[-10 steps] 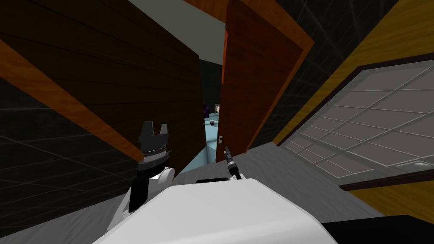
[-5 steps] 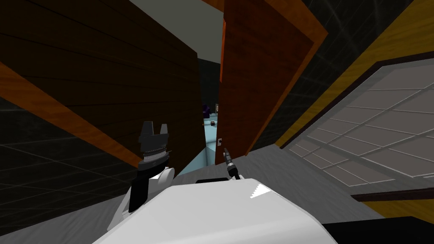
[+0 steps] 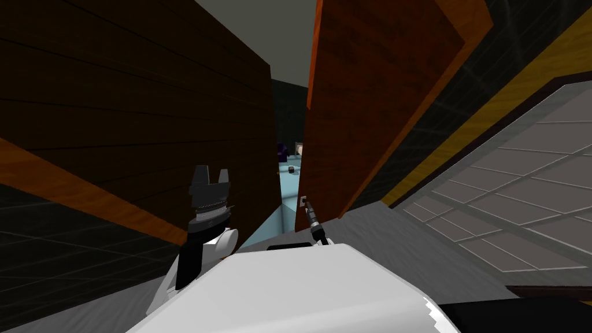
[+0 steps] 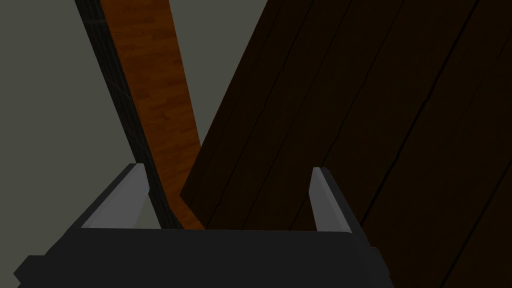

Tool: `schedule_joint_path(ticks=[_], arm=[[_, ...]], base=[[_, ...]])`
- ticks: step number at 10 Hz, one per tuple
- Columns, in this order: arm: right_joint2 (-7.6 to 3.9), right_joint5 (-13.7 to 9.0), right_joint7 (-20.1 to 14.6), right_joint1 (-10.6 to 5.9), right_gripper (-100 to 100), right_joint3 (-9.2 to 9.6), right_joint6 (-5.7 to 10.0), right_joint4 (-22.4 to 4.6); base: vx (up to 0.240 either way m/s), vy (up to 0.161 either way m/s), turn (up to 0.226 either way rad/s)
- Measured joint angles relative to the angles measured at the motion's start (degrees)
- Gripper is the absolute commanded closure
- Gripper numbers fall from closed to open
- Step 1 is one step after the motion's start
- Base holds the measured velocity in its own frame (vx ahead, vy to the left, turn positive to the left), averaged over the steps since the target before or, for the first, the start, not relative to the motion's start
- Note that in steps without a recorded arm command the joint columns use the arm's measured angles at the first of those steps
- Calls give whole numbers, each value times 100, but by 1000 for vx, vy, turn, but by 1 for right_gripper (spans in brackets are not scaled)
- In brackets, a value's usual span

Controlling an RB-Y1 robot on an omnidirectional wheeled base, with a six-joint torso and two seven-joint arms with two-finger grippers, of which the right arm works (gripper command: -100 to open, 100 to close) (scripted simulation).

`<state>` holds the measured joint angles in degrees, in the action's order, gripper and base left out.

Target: Push the door open

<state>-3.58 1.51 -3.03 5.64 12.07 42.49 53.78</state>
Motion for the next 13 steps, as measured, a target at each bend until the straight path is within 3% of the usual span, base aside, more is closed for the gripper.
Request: schedule_joint_path(ticks=[3,4,10,13], arm=[[61,-14,17,-40,-100,-42,29,-75],[66,-15,17,-39,100,-41,38,-73],[61,-12,19,-35,100,-39,12,-87],[65,-220,223,-51,100,-283,-19,-117]], base=[[147,39,13],[-18,-2,0],[-8,-4,34],[40,-20,189]])
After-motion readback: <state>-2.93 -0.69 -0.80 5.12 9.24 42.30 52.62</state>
